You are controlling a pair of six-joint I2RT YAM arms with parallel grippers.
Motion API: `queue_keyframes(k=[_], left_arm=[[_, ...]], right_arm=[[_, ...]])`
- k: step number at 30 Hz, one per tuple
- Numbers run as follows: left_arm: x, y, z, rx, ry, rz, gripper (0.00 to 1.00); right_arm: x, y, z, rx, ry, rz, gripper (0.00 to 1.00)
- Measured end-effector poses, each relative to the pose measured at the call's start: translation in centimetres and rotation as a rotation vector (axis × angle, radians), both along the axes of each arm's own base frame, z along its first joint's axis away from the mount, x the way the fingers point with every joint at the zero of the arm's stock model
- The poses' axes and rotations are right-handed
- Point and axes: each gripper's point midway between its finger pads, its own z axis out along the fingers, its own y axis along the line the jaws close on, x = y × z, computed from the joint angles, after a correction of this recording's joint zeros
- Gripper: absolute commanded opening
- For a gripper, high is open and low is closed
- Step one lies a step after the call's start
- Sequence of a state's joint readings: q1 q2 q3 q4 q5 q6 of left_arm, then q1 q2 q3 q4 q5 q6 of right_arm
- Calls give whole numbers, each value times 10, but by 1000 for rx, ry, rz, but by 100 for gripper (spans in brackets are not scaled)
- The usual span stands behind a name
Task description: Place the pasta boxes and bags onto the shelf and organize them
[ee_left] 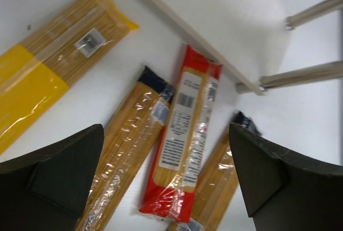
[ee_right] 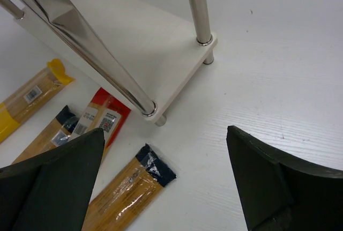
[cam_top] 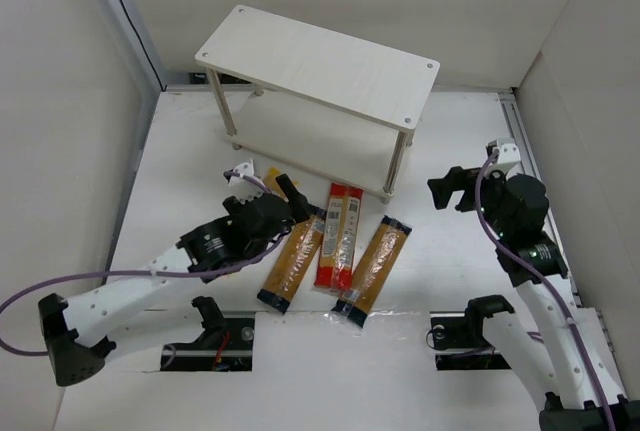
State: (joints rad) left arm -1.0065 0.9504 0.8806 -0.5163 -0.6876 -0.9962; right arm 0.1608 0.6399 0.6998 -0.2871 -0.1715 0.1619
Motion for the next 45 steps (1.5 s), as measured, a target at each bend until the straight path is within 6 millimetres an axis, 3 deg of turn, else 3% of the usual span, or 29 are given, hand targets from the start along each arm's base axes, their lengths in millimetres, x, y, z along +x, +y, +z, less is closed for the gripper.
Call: queue_keyframes(k=[4,8,15,23,29,34,45], left_arm=[[-7,-4,17,-82,-70,-90,100],[-9,-15,9,-68,-75,-162,100],[-4,-47,-44,106,41,-290,100],[-21,-120,-93,212,125,-627,100],[-8,-152,-125,288,184,-664,100],[4,-149,-157,391,252,-594,100],[-7,-122,-169,388,319,-481,100]], right_arm=[[-2,-1,5,2,-18,-3,100],[-3,-1,7,4,-28,-3,100],[0,0,1,0,-5,-3,100],[3,-1,-4,-6,15,-10,100],[4,-4,-4,-11,13,-31,100],[4,-6,-4,-15,13,-42,100],[5,-6,-4,-16,12,-46,100]])
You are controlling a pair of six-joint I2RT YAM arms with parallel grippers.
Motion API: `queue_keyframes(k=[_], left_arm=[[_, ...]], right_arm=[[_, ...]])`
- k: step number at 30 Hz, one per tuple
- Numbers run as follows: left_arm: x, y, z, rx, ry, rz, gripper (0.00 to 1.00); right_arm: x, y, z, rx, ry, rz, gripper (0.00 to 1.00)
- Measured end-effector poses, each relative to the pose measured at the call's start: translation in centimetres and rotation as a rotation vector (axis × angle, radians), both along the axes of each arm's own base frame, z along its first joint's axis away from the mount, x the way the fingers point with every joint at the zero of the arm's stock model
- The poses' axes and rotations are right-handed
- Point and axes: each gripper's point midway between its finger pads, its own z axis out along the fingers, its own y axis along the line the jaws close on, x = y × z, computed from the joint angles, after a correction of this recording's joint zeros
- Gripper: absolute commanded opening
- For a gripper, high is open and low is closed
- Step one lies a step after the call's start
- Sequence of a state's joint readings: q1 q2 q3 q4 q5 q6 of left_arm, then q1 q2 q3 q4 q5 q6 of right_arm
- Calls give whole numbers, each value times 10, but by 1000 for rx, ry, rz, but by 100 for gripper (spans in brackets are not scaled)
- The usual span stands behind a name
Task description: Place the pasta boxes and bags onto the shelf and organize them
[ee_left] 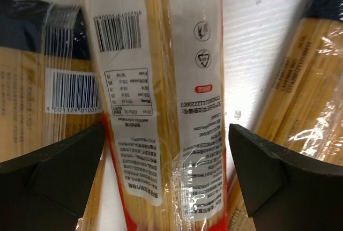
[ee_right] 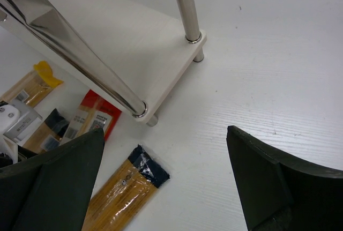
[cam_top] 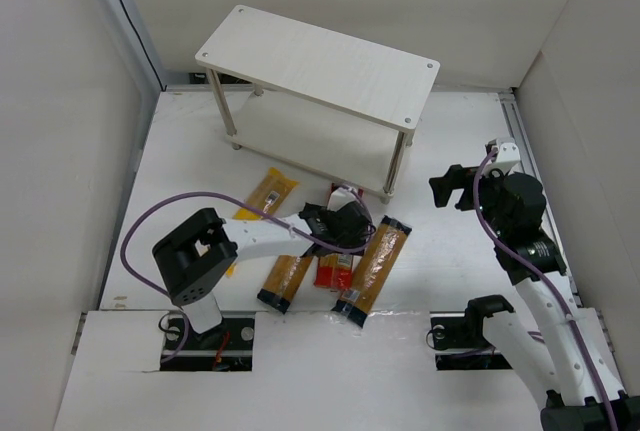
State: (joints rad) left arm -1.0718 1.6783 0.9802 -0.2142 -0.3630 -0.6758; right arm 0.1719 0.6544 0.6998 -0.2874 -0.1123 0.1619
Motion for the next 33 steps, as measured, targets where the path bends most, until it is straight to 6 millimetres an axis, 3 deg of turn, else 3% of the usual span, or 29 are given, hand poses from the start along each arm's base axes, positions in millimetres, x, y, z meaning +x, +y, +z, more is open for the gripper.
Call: queue_keyframes(k=[4,9,13,14,15,22,26,30,33], left_arm=[[-5,2,-5,-1,16,13,97],[-7,-3,-16,56,15,5,70],[-2,-19,-17,79,5,-10,32],[-1,-22,-16,80,2,-12,11],[0,-24,-14,81,-4,-13,1],[2,-17,-1,85,-38,29,0],[-5,19,12,139,-54,82,0],[-9,52,58,112,-129,126,0],[-3,61,101,8,-231,138,0]], right_arm=[[0,0,0,0,0,0,100],[0,0,0,0,-2,0,100],[0,0,0,0,-1,0,100],[0,0,0,0,-1,0,100],[0,0,0,0,-1,0,100],[-1,0,3,2,-11,0,100],[-1,0,4,3,-15,1,100],[-1,0,4,3,-15,1,100],[-1,0,4,3,-15,0,100]])
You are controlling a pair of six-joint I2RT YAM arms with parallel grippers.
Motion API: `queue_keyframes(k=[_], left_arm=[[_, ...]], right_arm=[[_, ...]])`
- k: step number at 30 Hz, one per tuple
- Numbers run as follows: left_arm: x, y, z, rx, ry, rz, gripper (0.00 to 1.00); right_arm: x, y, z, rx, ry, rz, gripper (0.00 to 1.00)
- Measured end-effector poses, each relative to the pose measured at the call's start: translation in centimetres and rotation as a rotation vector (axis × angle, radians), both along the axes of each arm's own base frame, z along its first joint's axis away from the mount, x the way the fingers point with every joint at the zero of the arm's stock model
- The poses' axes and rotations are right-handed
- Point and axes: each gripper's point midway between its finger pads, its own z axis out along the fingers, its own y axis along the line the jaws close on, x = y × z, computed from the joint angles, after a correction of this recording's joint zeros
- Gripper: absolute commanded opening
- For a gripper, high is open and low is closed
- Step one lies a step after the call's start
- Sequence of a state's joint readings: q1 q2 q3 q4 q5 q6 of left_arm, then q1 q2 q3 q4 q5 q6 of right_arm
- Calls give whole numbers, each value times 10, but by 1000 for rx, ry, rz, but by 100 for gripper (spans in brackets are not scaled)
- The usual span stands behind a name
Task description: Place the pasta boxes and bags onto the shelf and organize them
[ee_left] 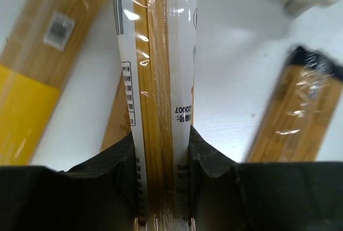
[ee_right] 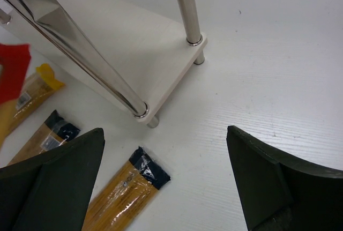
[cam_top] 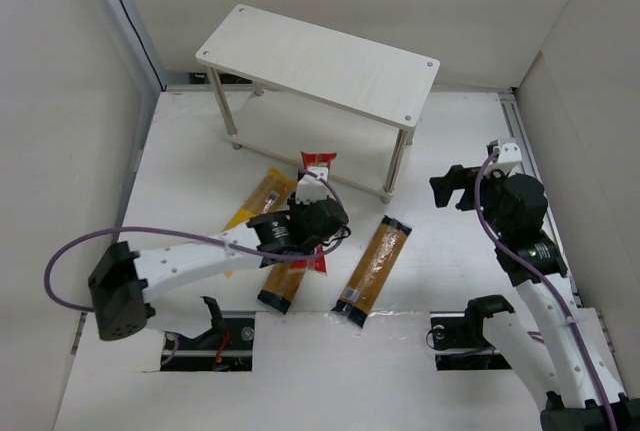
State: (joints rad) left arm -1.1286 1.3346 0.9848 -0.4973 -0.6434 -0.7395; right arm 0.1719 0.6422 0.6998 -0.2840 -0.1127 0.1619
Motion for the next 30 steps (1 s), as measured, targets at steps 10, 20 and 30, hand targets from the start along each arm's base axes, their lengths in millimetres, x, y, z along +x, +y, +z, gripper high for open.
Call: queue_keyframes(k=[10,20,30], left_arm=[[64,-7,35,-96,-205,-130,0],[142,-37,-16,-22,-203,-298,0],[196,-106,12,-109,-245,-411,79]], right_arm=[[1,-1,-1,-3,4,-7,100],[6,-3,-10,-13,37,-23,100],[9,-5,-15,-19,55,-34,100]])
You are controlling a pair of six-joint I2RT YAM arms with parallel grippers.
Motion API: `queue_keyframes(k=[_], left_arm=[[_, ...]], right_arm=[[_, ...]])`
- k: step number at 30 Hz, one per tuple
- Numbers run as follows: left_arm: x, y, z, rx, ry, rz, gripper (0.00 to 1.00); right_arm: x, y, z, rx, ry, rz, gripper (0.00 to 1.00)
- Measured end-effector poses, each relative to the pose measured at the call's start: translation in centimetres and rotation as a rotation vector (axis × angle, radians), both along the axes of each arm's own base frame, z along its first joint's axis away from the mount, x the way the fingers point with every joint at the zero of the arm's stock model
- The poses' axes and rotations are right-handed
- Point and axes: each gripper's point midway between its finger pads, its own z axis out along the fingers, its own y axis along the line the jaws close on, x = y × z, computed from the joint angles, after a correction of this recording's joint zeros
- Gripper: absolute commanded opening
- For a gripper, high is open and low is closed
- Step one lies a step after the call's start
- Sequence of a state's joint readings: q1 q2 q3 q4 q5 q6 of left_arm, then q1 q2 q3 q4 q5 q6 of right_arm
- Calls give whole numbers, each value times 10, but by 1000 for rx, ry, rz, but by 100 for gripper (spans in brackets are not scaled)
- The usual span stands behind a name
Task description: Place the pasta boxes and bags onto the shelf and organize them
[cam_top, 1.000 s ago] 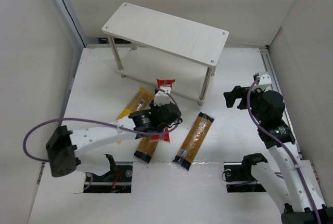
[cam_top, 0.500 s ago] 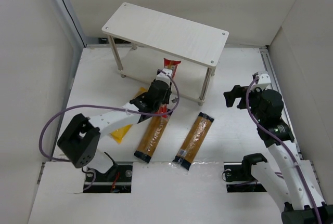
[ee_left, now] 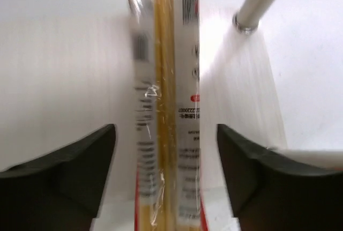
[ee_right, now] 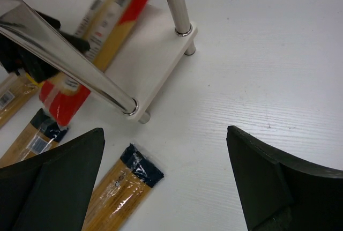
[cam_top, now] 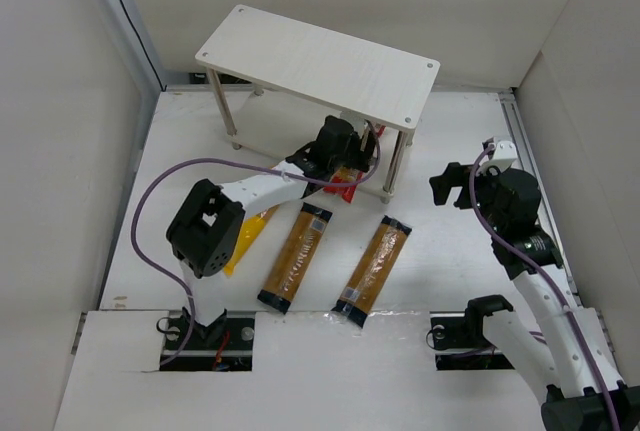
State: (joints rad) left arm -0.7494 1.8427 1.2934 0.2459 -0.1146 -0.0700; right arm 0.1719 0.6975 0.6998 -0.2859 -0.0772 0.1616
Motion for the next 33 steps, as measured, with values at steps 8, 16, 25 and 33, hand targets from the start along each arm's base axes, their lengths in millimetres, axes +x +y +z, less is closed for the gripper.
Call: queue_keyframes(k=[8,16,25,33], left_arm=[[-15,34,7,-5,36,107,100],[-112,117,-56,34,310,275,100],[-192,152,-122,11,549,372,100],[-219,148,-117,-142,565,324,100]], right_arm=[[-1,0,3,2,-10,1,100],[-4,4,6,11,-20,25,100],[-6,15,5,24,-12,87,100],[-9,22,6,32,-13,136,100]])
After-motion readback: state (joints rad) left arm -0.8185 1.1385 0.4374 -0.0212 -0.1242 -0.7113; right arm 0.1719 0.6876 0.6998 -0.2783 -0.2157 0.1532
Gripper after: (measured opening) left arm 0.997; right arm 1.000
